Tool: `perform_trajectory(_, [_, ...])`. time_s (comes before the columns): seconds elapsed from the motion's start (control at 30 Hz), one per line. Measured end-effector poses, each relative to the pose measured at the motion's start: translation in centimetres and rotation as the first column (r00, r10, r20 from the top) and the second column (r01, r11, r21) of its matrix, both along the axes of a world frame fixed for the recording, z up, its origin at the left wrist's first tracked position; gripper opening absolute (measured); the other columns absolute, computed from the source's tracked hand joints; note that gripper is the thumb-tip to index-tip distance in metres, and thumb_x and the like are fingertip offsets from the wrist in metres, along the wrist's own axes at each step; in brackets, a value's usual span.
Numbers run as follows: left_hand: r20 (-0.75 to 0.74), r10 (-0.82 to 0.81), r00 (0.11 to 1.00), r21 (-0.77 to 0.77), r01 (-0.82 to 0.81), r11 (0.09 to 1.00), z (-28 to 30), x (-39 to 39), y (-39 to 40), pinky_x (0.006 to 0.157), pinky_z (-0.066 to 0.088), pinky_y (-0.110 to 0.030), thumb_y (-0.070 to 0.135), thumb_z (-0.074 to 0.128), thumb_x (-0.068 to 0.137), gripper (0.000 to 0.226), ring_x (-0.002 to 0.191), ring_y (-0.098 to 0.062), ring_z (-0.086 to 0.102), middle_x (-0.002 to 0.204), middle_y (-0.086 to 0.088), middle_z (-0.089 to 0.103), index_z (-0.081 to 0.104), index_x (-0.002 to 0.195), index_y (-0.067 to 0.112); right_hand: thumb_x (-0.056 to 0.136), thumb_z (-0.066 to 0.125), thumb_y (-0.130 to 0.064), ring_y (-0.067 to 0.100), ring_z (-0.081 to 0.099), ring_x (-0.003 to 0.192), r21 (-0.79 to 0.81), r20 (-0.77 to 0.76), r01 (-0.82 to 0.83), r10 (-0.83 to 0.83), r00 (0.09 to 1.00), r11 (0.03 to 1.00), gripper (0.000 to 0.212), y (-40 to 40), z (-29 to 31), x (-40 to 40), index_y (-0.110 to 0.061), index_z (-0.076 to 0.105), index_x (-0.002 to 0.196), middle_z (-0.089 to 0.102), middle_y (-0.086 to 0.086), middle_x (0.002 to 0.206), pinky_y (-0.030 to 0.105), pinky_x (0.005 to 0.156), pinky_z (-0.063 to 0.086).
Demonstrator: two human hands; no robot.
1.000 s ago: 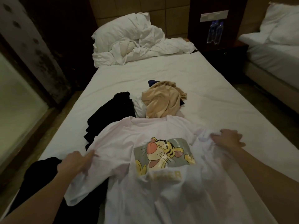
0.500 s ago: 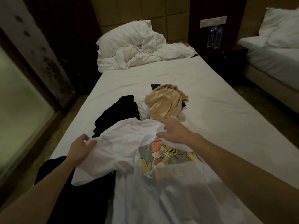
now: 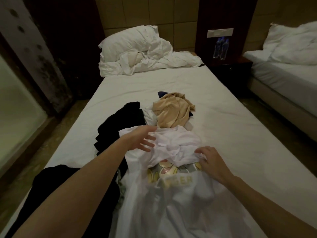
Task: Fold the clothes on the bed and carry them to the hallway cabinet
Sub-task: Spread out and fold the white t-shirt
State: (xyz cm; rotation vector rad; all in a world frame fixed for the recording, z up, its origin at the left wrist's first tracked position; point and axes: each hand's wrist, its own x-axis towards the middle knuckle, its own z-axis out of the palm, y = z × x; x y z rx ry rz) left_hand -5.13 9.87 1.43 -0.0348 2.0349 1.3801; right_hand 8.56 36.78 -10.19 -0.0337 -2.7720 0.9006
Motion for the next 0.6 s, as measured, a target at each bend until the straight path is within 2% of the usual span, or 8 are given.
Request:
perform_trajectory(0.1, [-0.183, 0.040, 0.982, -0.138, -0.066, 0.988, -1.8, 1.5, -0.4, 0.076, 0.060, -0.042, 0.033, 0.059, 0.098, 0.034, 0.083, -0.030, 0.072, 0.103, -0.016, 0.071, 0.059, 0.120, 0.007, 0.094, 0.060, -0.036, 0.023, 0.051, 0.114, -0.034, 0.202, 0.025, -0.018, 0.979, 0.999, 0.037, 0.8, -1.1, 2.0, -0.021, 0.057, 0.128, 0.055, 0.003, 0.126, 0.032, 0.096, 0.041])
perform_trajectory(0.2, [-0.310, -0.076, 0.948, -0.458, -0.078, 0.886, -4.6, 4.7, -2.7, 0.071, 0.059, -0.038, 0.022, 0.058, 0.096, 0.024, 0.074, -0.027, 0.066, 0.097, -0.018, 0.069, 0.062, 0.104, 0.000, 0.087, 0.065, -0.052, 0.021, 0.053, 0.117, -0.130, 0.330, 0.091, -0.044, 0.943, 0.987, 0.063, 0.8, -1.2, 4.2, -0.023, 0.044, 0.140, 0.053, 0.003, 0.133, 0.034, 0.097, 0.043])
perform_trajectory(0.27, [-0.212, -0.192, 0.958, -0.624, 0.018, 0.781, -6.5, 7.8, -4.9, 0.070, 0.057, -0.036, 0.026, 0.064, 0.092, 0.027, 0.085, -0.027, 0.065, 0.106, -0.016, 0.065, 0.060, 0.108, 0.004, 0.084, 0.067, -0.055, 0.026, 0.053, 0.122, -0.109, 0.399, 0.163, -0.107, 0.911, 0.981, 0.075, 0.7, -1.0, 5.8, -0.019, 0.039, 0.144, 0.052, 0.006, 0.139, 0.034, 0.094, 0.042])
perform_trajectory(0.3, [-0.133, -0.227, 0.965, -0.672, 0.080, 0.736, -7.6, 9.5, -6.0, 0.067, 0.056, -0.033, 0.030, 0.068, 0.089, 0.039, 0.093, -0.027, 0.063, 0.115, -0.015, 0.062, 0.058, 0.117, 0.006, 0.083, 0.065, -0.060, 0.028, 0.052, 0.124, -0.081, 0.441, 0.211, -0.155, 0.884, 0.974, 0.081, 0.7, -1.0, 6.6, -0.015, 0.038, 0.144, 0.050, 0.008, 0.142, 0.034, 0.092, 0.041])
perform_trajectory(0.37, [-0.032, -0.220, 0.975, -0.683, 0.139, 0.717, -9.1, 13.6, -7.4, 0.063, 0.054, -0.029, 0.035, 0.076, 0.083, 0.062, 0.099, -0.024, 0.059, 0.128, -0.014, 0.057, 0.050, 0.132, 0.007, 0.079, 0.053, -0.076, 0.032, 0.053, 0.123, -0.030, 0.503, 0.308, -0.252, 0.827, 0.951, 0.094, 0.8, -1.4, 8.6, -0.008, 0.041, 0.142, 0.051, 0.013, 0.141, 0.035, 0.091, 0.042])
perform_trajectory(0.43, [-0.023, -0.213, 0.977, -0.680, 0.141, 0.719, -10.8, 17.2, -8.2, 0.078, 0.057, -0.032, 0.037, 0.080, 0.078, 0.076, 0.110, -0.025, 0.058, 0.135, -0.013, 0.054, 0.046, 0.138, 0.007, 0.074, 0.039, -0.087, 0.036, 0.053, 0.121, 0.024, 0.544, 0.402, -0.349, 0.763, 0.915, 0.104, 1.3, -2.3, 10.7, -0.005, 0.046, 0.138, 0.053, 0.018, 0.138, 0.041, 0.097, 0.044])
perform_trajectory(0.5, [-0.034, -0.263, 0.964, -0.741, 0.152, 0.654, -12.1, 20.2, -8.3, 0.095, 0.051, -0.032, 0.046, 0.078, 0.079, 0.081, 0.124, -0.027, 0.054, 0.141, -0.012, 0.051, 0.045, 0.142, 0.008, 0.080, 0.047, -0.079, 0.039, 0.048, 0.125, 0.003, 0.606, 0.490, -0.391, 0.693, 0.872, 0.096, 1.7, -3.1, 13.1, -0.004, 0.044, 0.139, 0.048, 0.022, 0.141, 0.044, 0.102, 0.042])
perform_trajectory(0.6, [-0.074, -0.323, 0.944, -0.777, 0.149, 0.612, -12.6, 23.8, -7.7, 0.093, 0.047, -0.027, 0.052, 0.073, 0.080, 0.078, 0.124, -0.024, 0.053, 0.141, -0.007, 0.052, 0.046, 0.141, 0.012, 0.084, 0.073, -0.042, 0.040, 0.053, 0.117, -0.122, 0.665, 0.528, -0.326, 0.672, 0.840, 0.073, 1.5, -2.9, 16.8, 0.002, 0.046, 0.134, 0.052, 0.023, 0.133, 0.042, 0.090, 0.049])
